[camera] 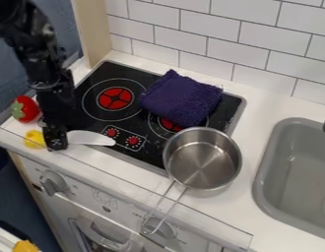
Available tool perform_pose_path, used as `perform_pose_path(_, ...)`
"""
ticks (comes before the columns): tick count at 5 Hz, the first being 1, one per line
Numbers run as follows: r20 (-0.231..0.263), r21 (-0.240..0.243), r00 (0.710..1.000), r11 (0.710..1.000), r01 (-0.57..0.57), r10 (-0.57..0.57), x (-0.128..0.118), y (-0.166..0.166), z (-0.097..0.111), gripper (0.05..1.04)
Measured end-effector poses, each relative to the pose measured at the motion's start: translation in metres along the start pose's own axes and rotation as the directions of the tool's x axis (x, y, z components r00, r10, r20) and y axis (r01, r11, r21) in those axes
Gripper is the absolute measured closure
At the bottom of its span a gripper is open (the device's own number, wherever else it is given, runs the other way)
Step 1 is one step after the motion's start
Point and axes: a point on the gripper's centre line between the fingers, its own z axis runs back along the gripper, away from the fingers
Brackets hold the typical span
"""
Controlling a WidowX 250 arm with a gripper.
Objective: Put the yellow knife on the purple cloth on the right burner
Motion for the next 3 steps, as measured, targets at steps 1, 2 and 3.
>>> perform_pose_path(1, 0.044, 0.002, 0.999, 1.0, -0.006, 0.006, -0.0018, -0.0017, -0.0015, 0.119)
perform_pose_path(2, 0.046, 0.007, 0.999, 1.0, 0.0, -0.001, -0.0042, -0.0029, -0.003, 0.382)
perform_pose_path(3, 0.049, -0.019, 0.999, 1.0, 0.012, -0.011, -0.0039, -0.0074, -0.0005, 0.651)
